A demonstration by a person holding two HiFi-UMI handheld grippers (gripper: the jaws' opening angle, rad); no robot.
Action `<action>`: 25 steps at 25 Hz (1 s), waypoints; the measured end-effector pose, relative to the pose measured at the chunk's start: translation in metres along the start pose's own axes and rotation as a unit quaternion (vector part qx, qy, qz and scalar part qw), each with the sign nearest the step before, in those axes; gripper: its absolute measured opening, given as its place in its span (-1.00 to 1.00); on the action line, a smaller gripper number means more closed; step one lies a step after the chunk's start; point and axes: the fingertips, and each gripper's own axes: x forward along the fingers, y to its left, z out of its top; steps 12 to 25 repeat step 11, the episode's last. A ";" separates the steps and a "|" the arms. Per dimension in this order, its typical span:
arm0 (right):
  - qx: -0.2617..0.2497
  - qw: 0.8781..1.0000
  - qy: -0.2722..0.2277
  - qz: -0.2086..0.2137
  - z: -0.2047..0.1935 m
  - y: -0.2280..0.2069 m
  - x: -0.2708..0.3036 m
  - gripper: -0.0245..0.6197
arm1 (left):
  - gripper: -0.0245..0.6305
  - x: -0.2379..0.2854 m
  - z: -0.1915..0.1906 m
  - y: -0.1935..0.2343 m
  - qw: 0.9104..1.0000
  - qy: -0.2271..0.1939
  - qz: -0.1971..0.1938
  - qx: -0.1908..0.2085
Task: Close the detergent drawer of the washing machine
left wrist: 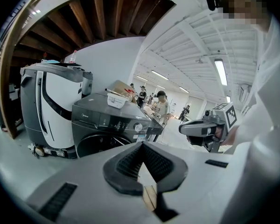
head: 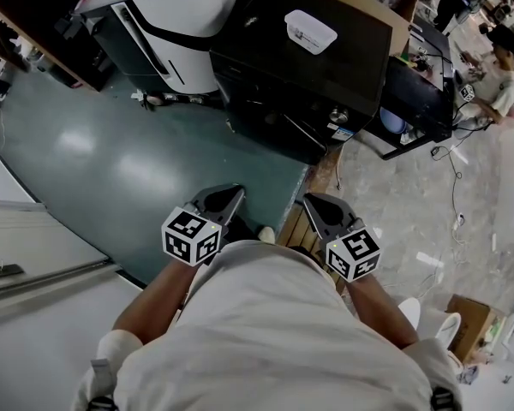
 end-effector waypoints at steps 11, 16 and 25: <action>0.001 1.000 0.001 -0.001 -0.004 -0.001 0.001 -0.91 | -0.93 0.005 -0.002 0.004 1.000 0.001 -0.001 -0.004; 0.001 1.000 0.001 -0.001 -0.004 -0.001 0.001 -0.91 | -0.93 0.005 -0.002 0.004 1.000 0.001 -0.001 -0.004; 0.001 1.000 0.001 -0.001 -0.004 -0.001 0.001 -0.91 | -0.93 0.005 -0.002 0.004 1.000 0.001 -0.001 -0.004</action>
